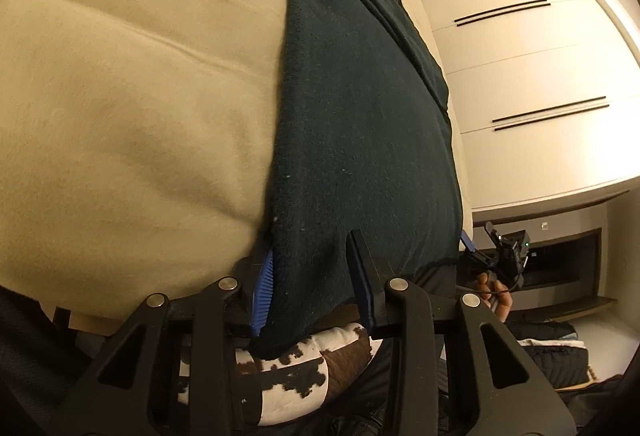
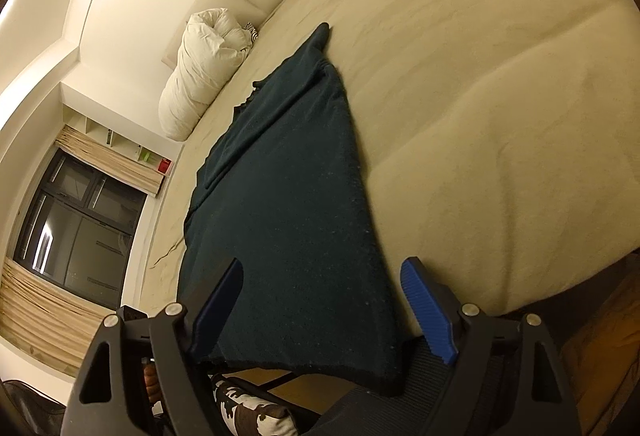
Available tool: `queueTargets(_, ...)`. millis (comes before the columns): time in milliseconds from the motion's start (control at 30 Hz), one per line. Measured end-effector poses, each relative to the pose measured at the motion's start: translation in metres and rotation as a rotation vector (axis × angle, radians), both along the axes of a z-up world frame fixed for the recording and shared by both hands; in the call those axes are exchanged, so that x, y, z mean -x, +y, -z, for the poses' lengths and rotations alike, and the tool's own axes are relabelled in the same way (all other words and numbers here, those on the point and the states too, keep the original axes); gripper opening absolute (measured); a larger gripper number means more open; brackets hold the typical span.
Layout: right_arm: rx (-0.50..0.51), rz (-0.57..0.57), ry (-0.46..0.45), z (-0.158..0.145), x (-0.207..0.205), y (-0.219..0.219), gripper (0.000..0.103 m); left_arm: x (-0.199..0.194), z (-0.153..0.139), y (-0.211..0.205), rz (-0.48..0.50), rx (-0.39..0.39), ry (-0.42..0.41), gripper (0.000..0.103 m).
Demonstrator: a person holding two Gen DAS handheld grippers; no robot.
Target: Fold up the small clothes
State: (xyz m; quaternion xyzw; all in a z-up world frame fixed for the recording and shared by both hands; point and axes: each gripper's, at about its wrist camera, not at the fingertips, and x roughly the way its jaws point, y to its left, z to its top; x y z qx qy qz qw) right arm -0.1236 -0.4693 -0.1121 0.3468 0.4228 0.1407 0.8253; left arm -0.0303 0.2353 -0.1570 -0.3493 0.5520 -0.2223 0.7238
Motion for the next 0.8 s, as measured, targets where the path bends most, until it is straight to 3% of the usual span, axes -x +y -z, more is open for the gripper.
queueTargets(233,-0.011,-0.003,0.008,0.007,0.000,-0.003,0.084,0.005,0.003,0.018,-0.076,0.054,0.039,0.034)
queueTargets(300,-0.014,-0.006,0.010,0.009,-0.001,-0.002,0.084,0.001,0.006,0.017,-0.074,0.093,0.041,0.049)
queueTargets(367,-0.014,-0.011,0.007,0.010,-0.002,-0.001,0.084,-0.005,0.013,0.014,-0.049,0.167,0.041,0.057)
queueTargets(533,-0.019,-0.018,0.002,0.010,-0.002,-0.002,0.082,-0.017,0.026,0.017,-0.046,0.270,0.071,0.057)
queueTargets(633,-0.013,-0.029,0.001,0.008,-0.002,-0.002,0.082,-0.014,0.023,0.018,-0.027,0.242,0.068,0.044)
queueTargets(667,-0.010,-0.035,0.004,0.008,-0.003,-0.002,0.082,-0.014,0.023,0.018,-0.026,0.236,0.071,0.033)
queueTargets(800,0.014,-0.064,0.022,0.007,-0.002,0.000,0.080,-0.011,0.023,0.016,-0.026,0.224,0.076,0.029)
